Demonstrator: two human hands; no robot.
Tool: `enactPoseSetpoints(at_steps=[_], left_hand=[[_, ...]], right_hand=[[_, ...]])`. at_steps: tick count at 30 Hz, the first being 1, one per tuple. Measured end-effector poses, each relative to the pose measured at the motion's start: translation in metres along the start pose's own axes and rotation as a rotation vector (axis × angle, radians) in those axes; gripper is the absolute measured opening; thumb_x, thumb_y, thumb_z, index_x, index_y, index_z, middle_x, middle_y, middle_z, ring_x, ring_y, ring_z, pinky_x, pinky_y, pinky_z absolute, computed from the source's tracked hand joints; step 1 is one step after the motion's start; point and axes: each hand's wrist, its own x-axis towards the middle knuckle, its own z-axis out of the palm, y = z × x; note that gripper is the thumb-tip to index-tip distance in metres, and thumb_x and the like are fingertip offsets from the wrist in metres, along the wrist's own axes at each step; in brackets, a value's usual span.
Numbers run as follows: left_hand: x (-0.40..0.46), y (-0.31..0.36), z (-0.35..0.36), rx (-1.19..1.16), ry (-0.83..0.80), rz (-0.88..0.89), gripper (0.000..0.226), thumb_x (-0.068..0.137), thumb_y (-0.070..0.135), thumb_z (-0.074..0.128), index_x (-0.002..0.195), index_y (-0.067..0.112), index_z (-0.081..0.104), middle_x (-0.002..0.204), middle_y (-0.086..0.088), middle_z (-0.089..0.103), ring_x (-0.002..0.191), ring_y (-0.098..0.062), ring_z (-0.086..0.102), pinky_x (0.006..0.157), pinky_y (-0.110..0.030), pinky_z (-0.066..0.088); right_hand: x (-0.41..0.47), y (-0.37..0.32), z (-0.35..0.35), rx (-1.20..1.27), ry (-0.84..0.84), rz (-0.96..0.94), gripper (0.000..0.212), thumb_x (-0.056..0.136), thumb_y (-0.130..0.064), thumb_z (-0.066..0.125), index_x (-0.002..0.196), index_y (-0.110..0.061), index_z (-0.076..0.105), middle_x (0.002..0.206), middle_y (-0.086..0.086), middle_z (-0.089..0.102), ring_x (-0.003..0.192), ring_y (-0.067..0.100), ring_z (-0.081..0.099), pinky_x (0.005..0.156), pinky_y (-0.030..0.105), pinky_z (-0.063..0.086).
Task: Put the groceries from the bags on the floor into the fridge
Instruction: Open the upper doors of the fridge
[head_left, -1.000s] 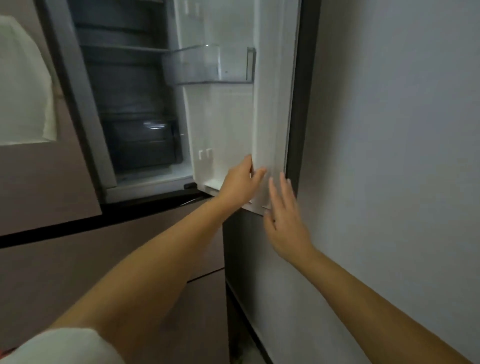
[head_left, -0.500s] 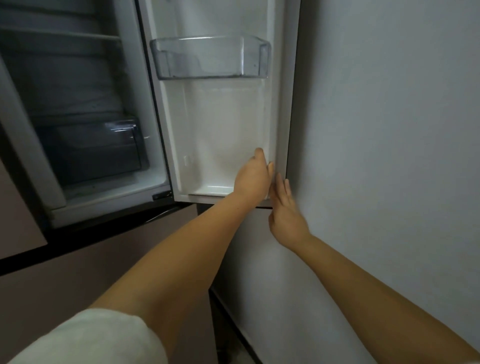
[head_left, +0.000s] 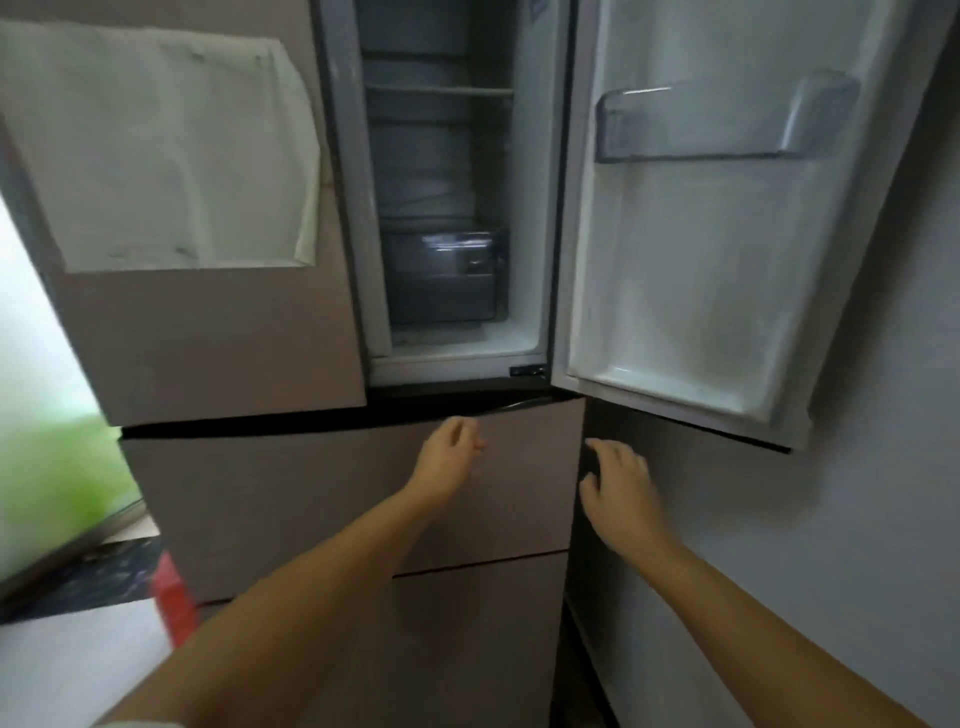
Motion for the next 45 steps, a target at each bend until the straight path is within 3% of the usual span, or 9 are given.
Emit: enactPoseSetpoints(at_steps=[5,12,17,26,30,33,36,42,45], left_hand=[[0.022,-0.019,-0.119,-0.873,0.32,-0.355,0.061,0.102,0.04,0.032,0.143,-0.005,0.025,0.143,-0.025,0.041,0.131,-0.035,0.043,0.102,-0.042,0.041],[0.062,-0.026,-0.168,-1.29,0.472,-0.331,0.077,0.087,0.064,0.043,0.147,0.017,0.029,0.151,-0.013,0.033,0.137,-0.03,0.037,0.113,-0.044,0.033],[0.066,-0.022,-0.165,-1.273,0.502,-0.335,0.075,0.088,0.065,0.039,0.145,0.017,0.032,0.151,-0.012,0.035,0.138,-0.031,0.036,0.109,-0.05,0.037],[0.044,-0.012,-0.157,-1.179,0.599,-0.312,0.075,0.089,0.068,0.033,0.141,0.015,0.039,0.141,-0.012,0.049,0.127,-0.032,0.049,0.105,-0.047,0.042],[0.013,-0.023,-0.171,-1.066,0.727,-0.352,0.077,0.087,0.068,0.037,0.141,0.013,0.038,0.141,-0.01,0.049,0.128,-0.032,0.048,0.107,-0.049,0.04],[-0.027,-0.031,-0.194,-1.075,0.666,-0.329,0.057,0.088,0.06,0.049,0.125,0.016,0.053,0.119,-0.009,0.063,0.113,-0.028,0.059,0.097,-0.046,0.049],[-0.07,-0.031,-0.226,-1.036,0.63,-0.342,0.029,0.08,0.042,0.067,0.086,0.014,0.059,0.077,-0.004,0.062,0.071,-0.015,0.063,0.071,-0.03,0.055],[-0.154,-0.005,-0.282,-0.796,0.728,-0.311,0.039,0.094,0.03,0.045,0.129,0.013,0.045,0.109,-0.017,0.059,0.097,-0.032,0.059,0.086,-0.049,0.047],[-0.175,0.039,-0.292,-0.398,1.087,-0.167,0.048,0.098,0.031,0.037,0.142,0.01,0.037,0.143,-0.017,0.043,0.131,-0.033,0.042,0.107,-0.045,0.035]], right_hand=[[0.054,-0.11,0.045,0.231,-0.137,-0.277,0.041,0.098,-0.018,0.046,0.139,-0.011,0.043,0.142,0.007,0.044,0.129,0.019,0.042,0.101,0.021,0.031],[0.131,-0.234,0.104,0.604,-0.285,-0.276,0.049,0.1,-0.03,0.042,0.146,-0.019,0.03,0.147,0.001,0.041,0.134,0.018,0.039,0.109,0.032,0.034],[0.136,-0.244,0.122,0.74,-0.177,-0.213,0.036,0.099,-0.026,0.045,0.134,-0.017,0.046,0.127,0.0,0.058,0.117,0.015,0.054,0.095,0.028,0.044],[0.108,-0.228,0.113,0.619,-0.091,-0.353,0.049,0.094,-0.028,0.056,0.14,-0.02,0.043,0.135,-0.001,0.056,0.127,0.016,0.05,0.097,0.023,0.039],[0.058,-0.221,0.101,0.472,-0.081,-0.523,0.073,0.09,-0.043,0.057,0.149,-0.035,0.015,0.154,-0.004,0.028,0.136,0.01,0.032,0.106,0.025,0.031],[0.022,-0.222,0.096,0.47,-0.084,-0.728,0.065,0.094,-0.032,0.054,0.148,-0.033,0.018,0.152,0.003,0.026,0.138,0.015,0.03,0.109,0.025,0.029],[0.009,-0.228,0.088,0.476,-0.095,-0.921,0.049,0.095,-0.027,0.047,0.142,-0.018,0.04,0.141,0.009,0.043,0.129,0.02,0.043,0.108,0.04,0.039],[0.001,-0.256,0.058,0.817,-0.105,-0.776,0.045,0.098,-0.015,0.045,0.142,-0.014,0.037,0.144,0.004,0.039,0.132,0.008,0.034,0.108,0.019,0.025],[0.013,-0.283,0.055,0.798,-0.167,-0.751,0.052,0.101,-0.018,0.04,0.149,-0.014,0.022,0.155,0.001,0.024,0.142,0.01,0.02,0.111,0.016,0.012]])
